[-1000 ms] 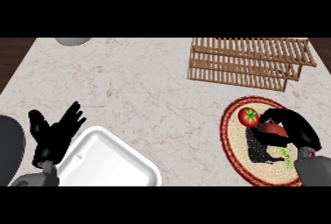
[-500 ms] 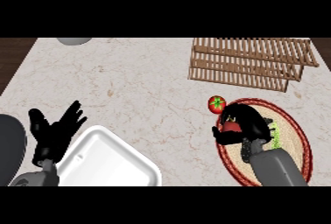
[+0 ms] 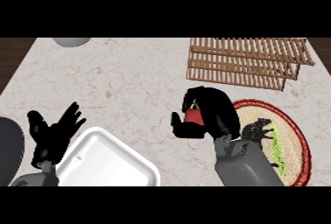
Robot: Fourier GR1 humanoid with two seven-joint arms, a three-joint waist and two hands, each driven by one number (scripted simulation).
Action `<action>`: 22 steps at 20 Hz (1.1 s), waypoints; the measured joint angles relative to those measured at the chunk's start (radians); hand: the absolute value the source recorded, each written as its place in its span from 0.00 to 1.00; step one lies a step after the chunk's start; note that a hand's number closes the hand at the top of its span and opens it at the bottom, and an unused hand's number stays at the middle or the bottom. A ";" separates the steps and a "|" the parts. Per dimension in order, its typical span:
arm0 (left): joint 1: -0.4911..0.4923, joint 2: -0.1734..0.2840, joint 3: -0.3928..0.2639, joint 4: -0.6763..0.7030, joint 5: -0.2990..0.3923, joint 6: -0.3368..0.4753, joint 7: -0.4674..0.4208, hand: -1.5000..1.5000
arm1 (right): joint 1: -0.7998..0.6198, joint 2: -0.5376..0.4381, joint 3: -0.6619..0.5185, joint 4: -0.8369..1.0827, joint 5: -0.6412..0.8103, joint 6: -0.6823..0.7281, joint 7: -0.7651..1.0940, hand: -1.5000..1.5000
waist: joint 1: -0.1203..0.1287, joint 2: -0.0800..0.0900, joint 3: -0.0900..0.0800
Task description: Pick the bell pepper from the placemat and place it in the tiered shelf
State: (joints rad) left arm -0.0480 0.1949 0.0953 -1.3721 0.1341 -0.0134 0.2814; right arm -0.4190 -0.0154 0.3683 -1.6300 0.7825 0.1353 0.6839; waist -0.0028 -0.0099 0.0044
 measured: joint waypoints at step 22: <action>-0.010 -0.018 -0.004 -0.014 -0.012 0.007 0.021 0.50 | -0.608 -0.129 -0.457 -0.213 -0.009 0.270 0.306 1.00 | 0.006 0.004 -0.001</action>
State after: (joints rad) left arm -0.0577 0.1767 0.0915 -1.3858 0.1218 -0.0065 0.3019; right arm -1.0274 -0.1441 -0.0892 -1.8430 0.7739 0.4049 0.9899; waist 0.0027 -0.0056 0.0031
